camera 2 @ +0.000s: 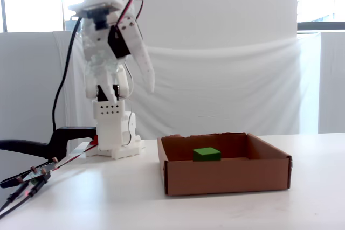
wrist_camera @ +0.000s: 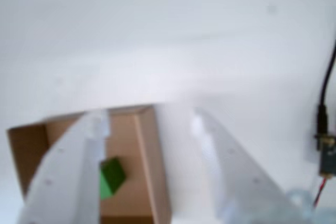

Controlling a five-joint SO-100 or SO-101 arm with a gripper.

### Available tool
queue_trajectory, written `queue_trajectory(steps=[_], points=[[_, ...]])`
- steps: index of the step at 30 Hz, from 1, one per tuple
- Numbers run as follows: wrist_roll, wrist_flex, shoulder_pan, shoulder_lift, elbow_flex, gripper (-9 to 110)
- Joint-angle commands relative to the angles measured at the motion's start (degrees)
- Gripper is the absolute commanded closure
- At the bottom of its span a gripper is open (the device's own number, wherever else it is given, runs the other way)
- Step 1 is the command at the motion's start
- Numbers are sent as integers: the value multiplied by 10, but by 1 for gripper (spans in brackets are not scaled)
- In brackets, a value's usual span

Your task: Grasp a green cube and put it in a box.

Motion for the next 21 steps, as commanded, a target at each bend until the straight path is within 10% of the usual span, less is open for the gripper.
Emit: queue_trajectory(steps=[1, 21], points=[[-22, -40, 26, 59, 79, 81], [-207, 139, 182, 425, 372, 85]])
